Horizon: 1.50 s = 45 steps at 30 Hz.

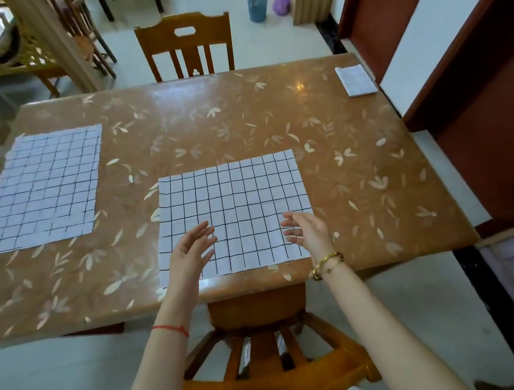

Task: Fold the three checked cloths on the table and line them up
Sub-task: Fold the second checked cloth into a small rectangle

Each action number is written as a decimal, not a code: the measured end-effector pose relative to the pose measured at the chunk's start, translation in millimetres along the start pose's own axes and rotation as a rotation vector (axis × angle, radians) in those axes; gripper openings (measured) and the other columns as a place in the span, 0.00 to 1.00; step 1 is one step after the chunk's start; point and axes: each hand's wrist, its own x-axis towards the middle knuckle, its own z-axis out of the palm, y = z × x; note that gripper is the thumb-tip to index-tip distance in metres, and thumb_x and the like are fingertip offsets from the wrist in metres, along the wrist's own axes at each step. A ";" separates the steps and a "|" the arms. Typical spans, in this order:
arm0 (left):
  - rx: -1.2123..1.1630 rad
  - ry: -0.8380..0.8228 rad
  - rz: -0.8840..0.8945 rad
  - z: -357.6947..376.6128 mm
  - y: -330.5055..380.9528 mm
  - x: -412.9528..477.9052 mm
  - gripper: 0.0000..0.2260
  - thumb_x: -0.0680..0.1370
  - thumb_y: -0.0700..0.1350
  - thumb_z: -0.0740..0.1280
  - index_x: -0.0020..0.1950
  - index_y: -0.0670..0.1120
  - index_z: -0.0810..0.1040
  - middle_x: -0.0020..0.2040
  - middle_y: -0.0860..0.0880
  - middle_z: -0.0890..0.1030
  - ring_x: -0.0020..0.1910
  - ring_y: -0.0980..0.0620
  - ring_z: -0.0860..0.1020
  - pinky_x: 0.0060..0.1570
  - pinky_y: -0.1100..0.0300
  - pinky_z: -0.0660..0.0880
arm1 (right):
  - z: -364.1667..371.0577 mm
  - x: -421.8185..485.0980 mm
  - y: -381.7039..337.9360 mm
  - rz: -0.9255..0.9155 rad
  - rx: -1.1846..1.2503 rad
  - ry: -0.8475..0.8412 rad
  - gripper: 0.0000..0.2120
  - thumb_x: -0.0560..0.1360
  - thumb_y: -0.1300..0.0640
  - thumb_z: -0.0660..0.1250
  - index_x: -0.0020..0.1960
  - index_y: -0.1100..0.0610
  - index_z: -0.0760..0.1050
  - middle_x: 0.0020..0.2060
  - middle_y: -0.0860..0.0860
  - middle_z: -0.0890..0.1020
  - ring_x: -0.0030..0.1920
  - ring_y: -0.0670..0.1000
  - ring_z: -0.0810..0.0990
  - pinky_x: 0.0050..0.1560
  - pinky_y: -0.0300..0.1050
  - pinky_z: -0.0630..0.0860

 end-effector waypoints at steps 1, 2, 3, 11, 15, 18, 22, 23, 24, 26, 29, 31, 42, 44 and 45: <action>0.000 0.008 -0.002 -3.3 -1.1 3.0 0.14 0.82 0.38 0.62 0.66 0.46 0.77 0.61 0.48 0.81 0.60 0.50 0.80 0.58 0.56 0.76 | 3.0 4.5 -1.5 -0.004 -0.016 -0.004 0.11 0.80 0.60 0.61 0.53 0.64 0.79 0.42 0.55 0.81 0.37 0.50 0.79 0.39 0.40 0.77; 0.001 0.021 -0.006 -7.3 -1.8 5.9 0.14 0.82 0.38 0.62 0.66 0.46 0.76 0.61 0.47 0.81 0.60 0.50 0.80 0.58 0.56 0.76 | 6.9 10.0 -2.7 -0.009 -0.040 -0.010 0.10 0.80 0.60 0.61 0.53 0.63 0.79 0.43 0.55 0.82 0.38 0.50 0.79 0.40 0.39 0.78; -0.003 0.033 -0.010 -11.8 -2.6 8.6 0.13 0.82 0.39 0.63 0.66 0.45 0.77 0.61 0.47 0.81 0.59 0.50 0.80 0.58 0.56 0.76 | 12.0 15.5 -4.5 -0.016 -0.067 -0.018 0.10 0.80 0.59 0.61 0.52 0.62 0.79 0.43 0.55 0.82 0.38 0.50 0.79 0.40 0.39 0.78; -0.057 0.276 -0.064 -60.7 -24.5 43.4 0.10 0.80 0.38 0.66 0.60 0.48 0.78 0.57 0.47 0.82 0.53 0.51 0.81 0.50 0.58 0.75 | 89.2 72.8 -10.8 -0.074 -0.320 -0.154 0.07 0.79 0.59 0.63 0.50 0.59 0.79 0.40 0.52 0.82 0.37 0.49 0.79 0.38 0.39 0.76; -0.038 0.399 -0.104 -81.1 -45.7 55.4 0.12 0.78 0.36 0.66 0.60 0.47 0.77 0.57 0.46 0.81 0.52 0.55 0.78 0.55 0.55 0.76 | 134.9 106.3 -4.8 -0.104 -0.465 -0.251 0.07 0.79 0.59 0.63 0.46 0.55 0.79 0.40 0.51 0.82 0.37 0.49 0.79 0.40 0.41 0.76; 0.001 0.490 -0.123 -88.8 -59.0 61.6 0.13 0.77 0.37 0.68 0.60 0.49 0.78 0.58 0.46 0.81 0.53 0.52 0.78 0.57 0.54 0.75 | 165.5 129.0 -2.1 -0.119 -0.581 -0.309 0.08 0.79 0.59 0.62 0.52 0.59 0.79 0.42 0.51 0.82 0.39 0.49 0.79 0.41 0.41 0.78; 0.017 0.603 -0.148 -94.2 -72.6 69.6 0.16 0.75 0.36 0.69 0.63 0.46 0.77 0.59 0.48 0.80 0.55 0.51 0.77 0.54 0.60 0.71 | 204.7 161.6 3.9 -0.152 -0.729 -0.377 0.09 0.79 0.58 0.62 0.54 0.58 0.80 0.44 0.51 0.83 0.43 0.51 0.80 0.46 0.45 0.80; 0.027 0.621 -0.149 -94.8 -75.1 71.1 0.17 0.75 0.36 0.69 0.63 0.46 0.77 0.59 0.49 0.79 0.53 0.52 0.77 0.54 0.61 0.70 | 213.5 169.4 6.3 -0.169 -0.777 -0.397 0.09 0.79 0.57 0.62 0.53 0.56 0.80 0.45 0.50 0.83 0.45 0.52 0.80 0.49 0.47 0.81; 0.045 0.637 -0.153 -96.3 -78.1 73.3 0.17 0.75 0.36 0.69 0.63 0.47 0.77 0.58 0.50 0.79 0.51 0.54 0.76 0.54 0.61 0.70 | 222.9 176.2 8.7 -0.189 -0.820 -0.416 0.09 0.79 0.56 0.63 0.53 0.55 0.80 0.47 0.50 0.83 0.47 0.52 0.81 0.51 0.49 0.80; 0.063 0.656 -0.153 -97.1 -84.2 77.6 0.18 0.75 0.35 0.69 0.63 0.47 0.76 0.57 0.49 0.79 0.51 0.56 0.76 0.53 0.62 0.69 | 238.6 185.8 11.8 -0.215 -0.883 -0.449 0.10 0.79 0.55 0.63 0.54 0.55 0.80 0.50 0.51 0.83 0.50 0.52 0.80 0.53 0.49 0.79; 0.060 0.693 -0.150 -99.1 -95.5 85.0 0.18 0.75 0.34 0.68 0.64 0.46 0.75 0.57 0.47 0.80 0.57 0.51 0.78 0.56 0.60 0.72 | 260.4 196.1 14.1 -0.276 -0.970 -0.521 0.11 0.79 0.56 0.62 0.56 0.57 0.80 0.51 0.51 0.82 0.49 0.50 0.78 0.50 0.44 0.75; 0.067 0.704 -0.159 -99.7 -100.6 88.2 0.19 0.75 0.34 0.68 0.65 0.45 0.75 0.57 0.47 0.80 0.58 0.51 0.78 0.61 0.55 0.74 | 273.3 201.9 17.4 -0.299 -1.012 -0.557 0.12 0.79 0.57 0.62 0.58 0.58 0.80 0.52 0.50 0.81 0.50 0.48 0.76 0.51 0.41 0.71; 0.245 0.780 -0.153 -95.3 -115.9 103.7 0.20 0.73 0.34 0.70 0.65 0.45 0.75 0.58 0.49 0.79 0.56 0.52 0.77 0.64 0.54 0.75 | 328.3 249.4 51.2 -0.502 -1.308 -0.718 0.21 0.78 0.60 0.60 0.71 0.55 0.69 0.71 0.53 0.70 0.71 0.56 0.66 0.74 0.52 0.59; 0.342 0.802 -0.148 -94.7 -117.1 107.2 0.20 0.72 0.35 0.72 0.63 0.46 0.76 0.56 0.50 0.79 0.54 0.52 0.77 0.61 0.54 0.76 | 336.6 257.8 58.1 -0.557 -1.382 -0.753 0.23 0.78 0.62 0.58 0.73 0.54 0.66 0.72 0.53 0.68 0.72 0.57 0.65 0.73 0.52 0.57; 0.387 0.803 -0.151 -94.3 -117.0 108.4 0.19 0.72 0.35 0.73 0.61 0.46 0.77 0.54 0.51 0.79 0.53 0.51 0.77 0.59 0.53 0.77 | 339.2 260.5 60.5 -0.567 -1.405 -0.762 0.24 0.78 0.63 0.57 0.73 0.53 0.65 0.72 0.52 0.67 0.72 0.58 0.64 0.72 0.53 0.57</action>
